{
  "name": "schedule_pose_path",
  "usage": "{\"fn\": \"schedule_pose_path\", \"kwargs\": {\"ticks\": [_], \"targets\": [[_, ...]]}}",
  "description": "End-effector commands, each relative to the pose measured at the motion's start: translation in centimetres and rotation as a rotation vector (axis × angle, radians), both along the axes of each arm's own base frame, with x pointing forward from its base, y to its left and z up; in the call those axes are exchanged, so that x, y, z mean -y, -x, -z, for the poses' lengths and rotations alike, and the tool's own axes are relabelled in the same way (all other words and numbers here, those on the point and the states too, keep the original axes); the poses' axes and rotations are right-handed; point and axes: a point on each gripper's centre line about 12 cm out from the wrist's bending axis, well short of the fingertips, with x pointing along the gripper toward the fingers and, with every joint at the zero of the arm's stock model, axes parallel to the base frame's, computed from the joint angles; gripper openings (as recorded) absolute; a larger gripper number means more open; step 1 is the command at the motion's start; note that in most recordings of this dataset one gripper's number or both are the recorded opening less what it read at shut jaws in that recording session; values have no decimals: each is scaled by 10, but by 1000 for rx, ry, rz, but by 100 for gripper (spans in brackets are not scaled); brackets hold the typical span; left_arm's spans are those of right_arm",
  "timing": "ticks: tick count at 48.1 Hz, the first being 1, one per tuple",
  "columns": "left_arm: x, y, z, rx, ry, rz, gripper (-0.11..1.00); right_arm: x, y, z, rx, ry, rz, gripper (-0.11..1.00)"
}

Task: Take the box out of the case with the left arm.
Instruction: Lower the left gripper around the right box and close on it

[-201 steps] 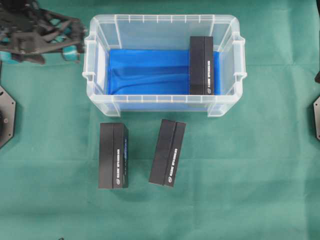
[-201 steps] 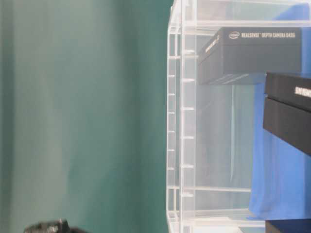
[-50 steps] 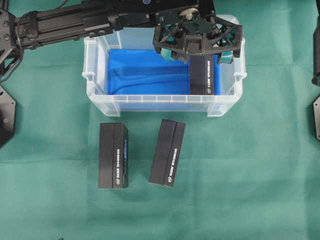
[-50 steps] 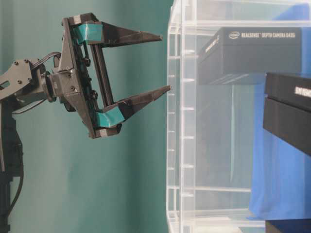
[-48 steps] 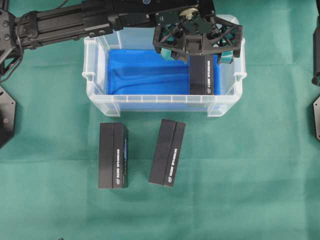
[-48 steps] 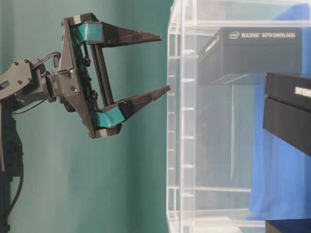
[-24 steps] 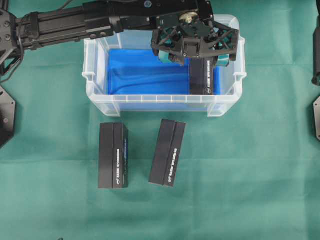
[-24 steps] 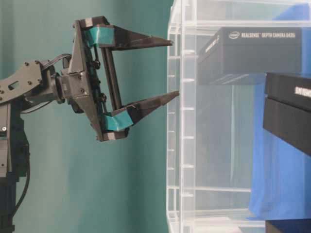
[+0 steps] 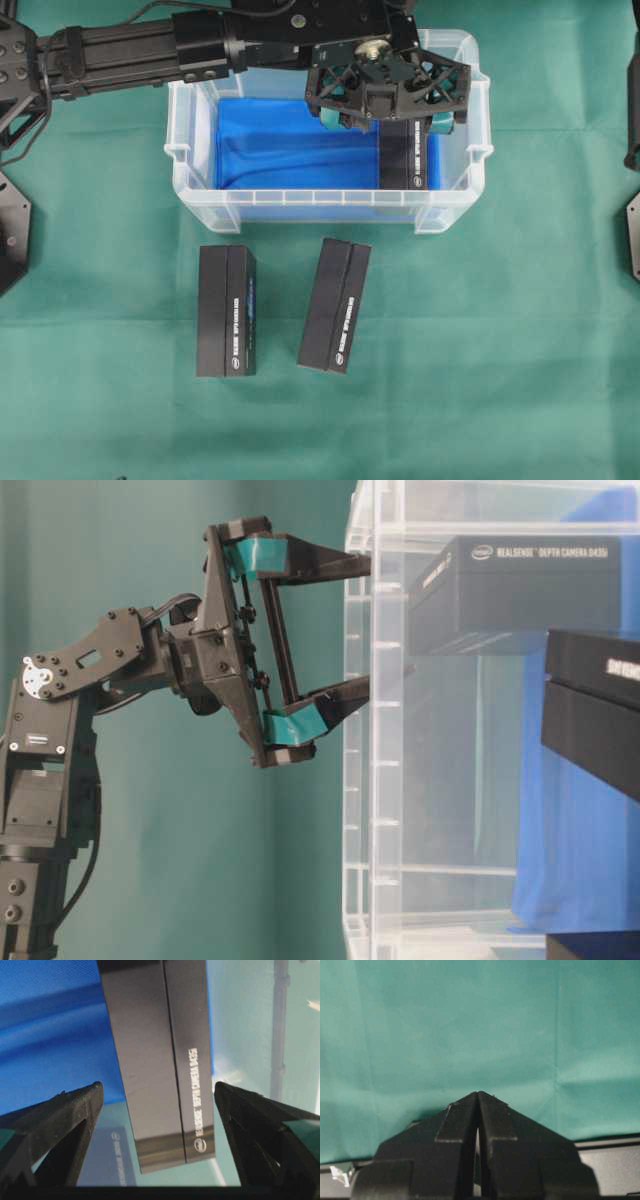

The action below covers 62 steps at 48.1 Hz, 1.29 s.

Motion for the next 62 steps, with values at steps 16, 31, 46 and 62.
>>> {"fn": "schedule_pose_path", "kwargs": {"ticks": [16,31,46,62], "targets": [[-5,-1,-6,85,-28,-5,97,0,0,-4,17,3,0,0],[-5,-1,18,78,-26,-4,97,0,0,-4,17,3,0,0],[-5,-6,36,68,-25,1,97,0,0,-4,15,3,2,0],[-5,-5,39,63,-18,-1,97,0,0,-4,17,3,2,0]]}}
